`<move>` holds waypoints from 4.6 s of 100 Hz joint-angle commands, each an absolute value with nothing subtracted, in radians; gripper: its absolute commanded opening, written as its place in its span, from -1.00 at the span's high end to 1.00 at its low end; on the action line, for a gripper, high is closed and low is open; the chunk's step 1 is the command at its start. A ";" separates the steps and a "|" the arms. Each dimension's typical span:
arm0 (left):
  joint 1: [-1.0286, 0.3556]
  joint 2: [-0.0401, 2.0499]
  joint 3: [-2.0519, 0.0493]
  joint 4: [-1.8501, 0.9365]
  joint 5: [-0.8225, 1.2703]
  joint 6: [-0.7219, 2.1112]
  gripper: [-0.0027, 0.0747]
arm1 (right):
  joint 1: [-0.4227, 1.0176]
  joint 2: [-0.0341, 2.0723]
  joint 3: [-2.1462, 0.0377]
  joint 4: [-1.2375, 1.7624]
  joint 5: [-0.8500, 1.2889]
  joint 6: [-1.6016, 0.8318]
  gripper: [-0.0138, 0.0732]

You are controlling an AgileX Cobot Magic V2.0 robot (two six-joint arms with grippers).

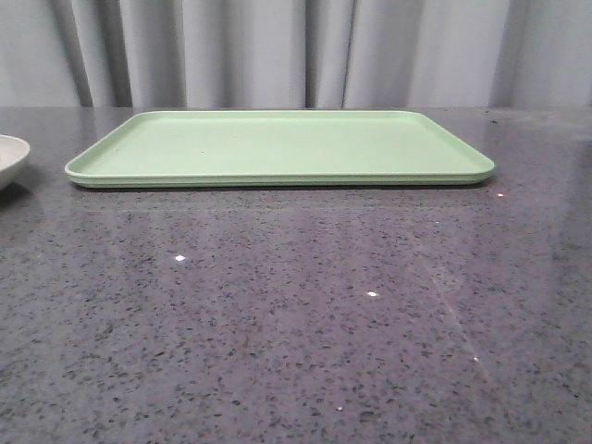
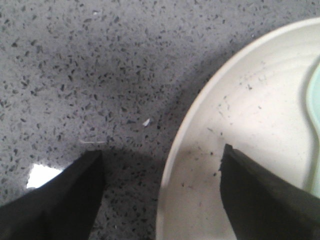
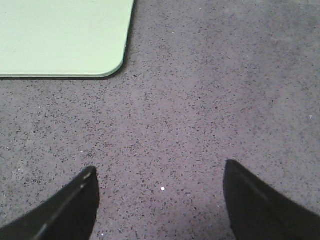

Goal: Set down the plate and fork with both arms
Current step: 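Open the left gripper and lower it onto the plate rim, then close the left gripper on the plate rim and lift it, then carry the plate over the green tray and lower it down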

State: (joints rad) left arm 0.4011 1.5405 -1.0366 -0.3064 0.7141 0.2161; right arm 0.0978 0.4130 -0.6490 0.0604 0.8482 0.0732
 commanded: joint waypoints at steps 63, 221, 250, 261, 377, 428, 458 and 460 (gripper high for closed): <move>0.403 1.532 -1.065 -0.356 0.736 0.216 0.33 | 0.093 0.428 -0.681 0.057 0.785 0.073 -0.53; 0.624 1.467 -1.226 -0.932 1.082 0.528 0.98 | 0.093 0.428 -0.681 0.058 0.781 0.073 -0.53; 0.546 1.469 -1.253 -0.981 1.099 0.525 0.98 | 0.093 0.428 -0.681 0.058 0.773 0.073 -0.53; 0.492 1.469 -1.253 -0.987 1.076 0.510 0.98 | 0.093 0.428 -0.681 0.058 0.773 0.073 -0.53; -0.145 1.856 -1.746 -0.780 0.871 0.053 0.99 | 0.093 0.428 -0.681 0.059 0.806 0.073 -0.53; -0.237 1.932 -1.754 -0.752 0.757 -0.006 0.99 | 0.093 0.428 -0.681 0.059 0.808 0.073 -0.53; -0.237 1.955 -1.750 -0.707 0.756 -0.033 0.99 | 0.093 0.428 -0.681 0.059 0.807 0.073 -0.53; -0.237 1.957 -1.750 -0.705 0.753 -0.033 0.99 | 0.093 0.428 -0.681 0.059 0.807 0.073 -0.53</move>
State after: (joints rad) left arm -0.2292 2.0120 -1.7183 -0.6640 0.7995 -0.0172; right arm 0.0978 0.4130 -0.6490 0.0604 0.8662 0.0732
